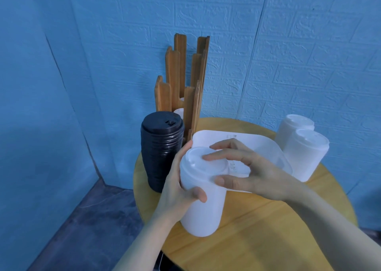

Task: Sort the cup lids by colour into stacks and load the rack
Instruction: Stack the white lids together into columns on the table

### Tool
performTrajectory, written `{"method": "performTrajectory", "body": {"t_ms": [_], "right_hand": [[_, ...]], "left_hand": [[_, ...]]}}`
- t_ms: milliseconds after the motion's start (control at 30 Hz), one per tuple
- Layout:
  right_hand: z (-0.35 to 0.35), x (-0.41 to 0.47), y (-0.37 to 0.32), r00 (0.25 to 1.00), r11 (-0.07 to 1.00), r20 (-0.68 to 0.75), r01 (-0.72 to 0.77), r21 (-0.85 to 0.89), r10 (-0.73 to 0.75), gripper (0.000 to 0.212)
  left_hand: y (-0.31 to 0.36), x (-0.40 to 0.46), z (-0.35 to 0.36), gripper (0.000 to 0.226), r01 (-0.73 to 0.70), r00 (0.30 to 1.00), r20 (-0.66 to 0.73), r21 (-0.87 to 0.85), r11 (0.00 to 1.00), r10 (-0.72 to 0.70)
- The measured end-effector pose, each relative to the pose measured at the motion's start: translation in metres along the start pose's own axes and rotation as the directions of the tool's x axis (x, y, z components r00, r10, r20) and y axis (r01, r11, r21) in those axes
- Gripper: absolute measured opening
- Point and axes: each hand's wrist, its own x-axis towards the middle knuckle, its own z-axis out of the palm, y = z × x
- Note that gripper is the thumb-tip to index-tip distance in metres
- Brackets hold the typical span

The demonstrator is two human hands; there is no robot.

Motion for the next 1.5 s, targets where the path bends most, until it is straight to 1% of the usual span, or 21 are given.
{"method": "performTrajectory", "body": {"t_ms": [100,167,233,300,367,400,533,633,700,767,833,900,933,1000,1033,1067,1133,1233,1333,1433,1500], "right_hand": [[0.002,0.001,-0.006,0.999,0.998,0.027,-0.044,0.042,0.043,0.033],[0.007,0.002,-0.009,0.998,0.998,-0.029,-0.048,0.037,0.049,0.031],[0.015,0.002,-0.012,0.991,0.997,-0.122,-0.063,-0.052,0.056,0.035],[0.023,0.002,-0.014,0.977,0.982,-0.201,-0.100,-0.159,0.067,0.046],[0.028,0.001,-0.013,0.972,0.974,-0.230,-0.103,-0.203,0.054,0.049],[0.030,0.000,-0.012,0.973,0.981,-0.228,-0.085,-0.176,0.043,0.047],[0.033,-0.004,-0.001,0.987,0.997,-0.160,0.008,0.072,0.003,0.031],[0.037,-0.005,0.007,0.989,0.998,-0.150,0.027,0.064,-0.017,0.037],[0.039,-0.004,0.007,0.986,0.997,-0.168,0.030,0.070,-0.018,0.040],[0.040,-0.003,0.007,0.984,0.996,-0.174,0.040,0.082,-0.025,0.038],[0.035,0.000,0.008,0.991,0.994,-0.128,0.047,0.099,-0.034,0.035],[0.021,0.005,0.015,0.994,0.996,-0.099,0.042,0.078,-0.034,0.031],[0.012,0.009,0.021,0.991,0.998,-0.131,0.037,0.055,-0.029,0.028],[-0.009,0.018,0.037,0.966,0.999,-0.257,-0.028,0.025,0.034,0.026],[-0.018,0.022,0.046,0.948,0.997,-0.308,-0.079,0.015,0.080,0.031],[-0.024,0.026,0.056,0.938,0.992,-0.327,-0.128,-0.003,0.120,0.038],[-0.032,0.032,0.074,0.944,0.972,-0.268,-0.223,-0.080,0.194,0.051],[-0.032,0.044,0.093,0.955,0.938,-0.062,-0.295,-0.181,0.289,0.060],[-0.026,0.058,0.104,0.925,0.914,0.093,-0.344,-0.214,0.370,0.065],[-0.018,0.068,0.112,0.887,0.853,0.152,-0.353,-0.384,0.436,0.064],[-0.013,0.073,0.119,0.889,0.810,0.127,-0.332,-0.484,0.440,0.054]], "left_hand": [[-0.002,-0.001,0.000,0.125,0.004,1.000,-0.015,0.000,1.000,-0.004],[-0.001,-0.001,0.001,0.126,0.003,1.000,-0.023,-0.004,1.000,-0.003],[0.001,-0.001,0.001,0.126,-0.012,0.999,-0.038,-0.001,1.000,0.012],[0.004,-0.002,0.001,0.124,-0.033,0.999,-0.035,-0.011,0.999,0.032],[0.005,-0.004,0.000,0.122,-0.021,1.000,-0.022,-0.022,1.000,0.020],[0.005,-0.004,-0.001,0.120,-0.012,1.000,-0.017,-0.022,1.000,0.012],[0.004,-0.005,-0.009,0.101,-0.023,0.999,-0.024,0.007,1.000,0.023],[0.009,-0.006,-0.009,0.091,-0.054,0.998,-0.044,-0.005,0.999,0.054],[0.012,-0.006,-0.006,0.094,-0.079,0.996,-0.054,-0.034,0.996,0.077],[0.012,-0.005,-0.003,0.092,-0.110,0.991,-0.084,-0.020,0.994,0.108],[0.012,-0.004,-0.002,0.082,-0.125,0.987,-0.105,0.007,0.992,0.125],[0.011,-0.002,-0.004,0.081,-0.135,0.985,-0.108,0.027,0.990,0.137],[0.011,-0.001,-0.005,0.080,-0.148,0.982,-0.113,0.044,0.988,0.152],[0.012,0.000,-0.010,0.076,-0.180,0.973,-0.127,0.096,0.979,0.191],[0.012,0.001,-0.012,0.071,-0.189,0.970,-0.130,0.118,0.975,0.204],[0.012,0.002,-0.014,0.067,-0.191,0.969,-0.130,0.132,0.973,0.208],[0.010,0.003,-0.015,0.061,-0.183,0.971,-0.126,0.144,0.973,0.201],[0.007,0.002,-0.015,0.060,-0.180,0.972,-0.127,0.145,0.973,0.199],[0.006,0.003,-0.016,0.060,-0.180,0.972,-0.127,0.146,0.973,0.199],[0.006,0.003,-0.015,0.059,-0.185,0.970,-0.124,0.165,0.969,0.207],[0.007,0.002,-0.014,0.058,-0.179,0.972,-0.126,0.161,0.971,0.200]]}}
